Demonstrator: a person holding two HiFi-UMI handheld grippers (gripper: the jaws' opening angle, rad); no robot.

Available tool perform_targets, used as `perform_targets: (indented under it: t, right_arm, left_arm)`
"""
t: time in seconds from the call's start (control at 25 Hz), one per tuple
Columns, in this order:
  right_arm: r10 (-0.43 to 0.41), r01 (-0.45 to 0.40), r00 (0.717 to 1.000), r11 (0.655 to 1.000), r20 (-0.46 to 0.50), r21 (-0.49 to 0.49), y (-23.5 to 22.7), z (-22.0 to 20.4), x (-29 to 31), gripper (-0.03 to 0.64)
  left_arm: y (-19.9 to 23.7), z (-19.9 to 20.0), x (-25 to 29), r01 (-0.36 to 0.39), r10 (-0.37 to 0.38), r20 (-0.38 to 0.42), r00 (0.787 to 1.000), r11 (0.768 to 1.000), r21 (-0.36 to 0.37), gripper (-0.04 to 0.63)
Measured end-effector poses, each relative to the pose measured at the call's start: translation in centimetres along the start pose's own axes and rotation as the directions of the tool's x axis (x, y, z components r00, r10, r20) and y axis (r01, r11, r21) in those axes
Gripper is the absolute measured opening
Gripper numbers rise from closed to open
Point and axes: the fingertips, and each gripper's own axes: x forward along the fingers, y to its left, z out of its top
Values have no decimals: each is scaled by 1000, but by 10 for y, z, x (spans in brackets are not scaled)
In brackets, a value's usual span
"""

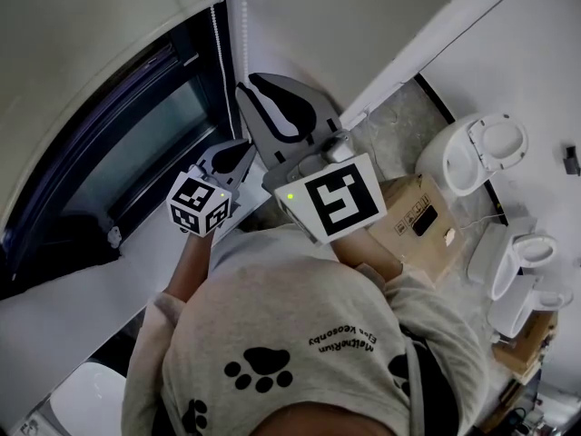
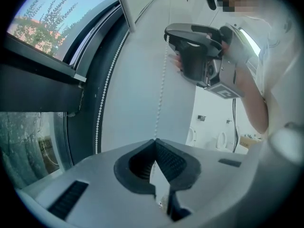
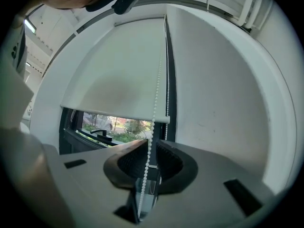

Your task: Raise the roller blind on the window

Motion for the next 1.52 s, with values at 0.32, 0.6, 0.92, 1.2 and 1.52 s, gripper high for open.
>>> perform_targets:
  t: [0.32,0.6,0.92,1.2,1.52]
  right_arm:
    - [2,-2,1000,1000,4,7,1,6,3,12]
    - [12,-12,999,1000,29,-1,3,8,3,9]
    - [42,-41,999,999,-28,16,-1,-2,7,8]
    - [38,-34,993,999,-114,37,2,-44,11,8]
    - [51,-42,981,998,-187,51,4,-77,12,8]
  left_arm:
    - [-4,1,3,8,-8,20,1000,1000,3,8]
    - [-4,4,4,-30,24,98,995,998,62,9]
    - [-9,6,2,-6,1,88,996,998,57,9]
    - [-4,16,-12,-28,22,110,994,998,53,9]
    - [-10,36,-30,-5,-3,148,989,999,53,62]
